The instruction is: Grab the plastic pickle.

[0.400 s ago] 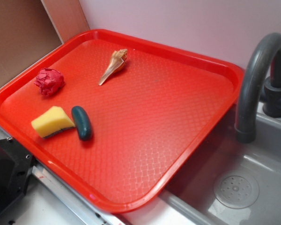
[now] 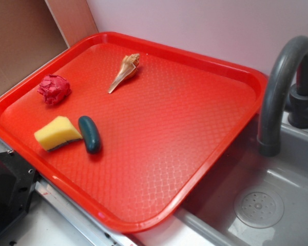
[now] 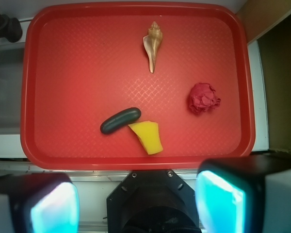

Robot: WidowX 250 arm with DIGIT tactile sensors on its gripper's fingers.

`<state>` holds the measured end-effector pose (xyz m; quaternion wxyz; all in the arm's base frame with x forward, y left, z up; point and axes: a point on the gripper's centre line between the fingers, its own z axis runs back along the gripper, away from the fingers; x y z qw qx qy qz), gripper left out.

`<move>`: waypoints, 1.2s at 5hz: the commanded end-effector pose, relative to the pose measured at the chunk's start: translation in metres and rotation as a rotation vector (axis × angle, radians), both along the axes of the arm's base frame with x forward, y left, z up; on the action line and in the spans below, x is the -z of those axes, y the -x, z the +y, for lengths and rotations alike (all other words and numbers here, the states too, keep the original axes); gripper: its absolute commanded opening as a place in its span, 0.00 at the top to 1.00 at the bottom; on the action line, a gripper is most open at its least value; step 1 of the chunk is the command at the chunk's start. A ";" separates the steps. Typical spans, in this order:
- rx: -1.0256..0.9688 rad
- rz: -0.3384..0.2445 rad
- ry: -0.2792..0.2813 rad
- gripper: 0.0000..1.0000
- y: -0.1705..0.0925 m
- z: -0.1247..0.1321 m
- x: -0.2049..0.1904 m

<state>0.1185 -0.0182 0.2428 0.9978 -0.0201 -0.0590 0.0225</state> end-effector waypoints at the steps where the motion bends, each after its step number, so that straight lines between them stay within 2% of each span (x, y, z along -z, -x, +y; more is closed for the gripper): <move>1: -0.489 0.002 0.130 0.00 -0.008 -0.025 0.022; 2: -0.748 0.105 0.174 0.00 -0.026 -0.035 0.040; 3: -0.900 0.191 0.168 0.00 -0.046 -0.037 0.065; 4: -0.892 0.163 0.136 0.00 -0.053 -0.037 0.084; 5: -0.869 0.165 0.122 0.00 -0.052 -0.033 0.115; 6: -0.859 0.173 0.059 0.00 -0.048 -0.031 0.138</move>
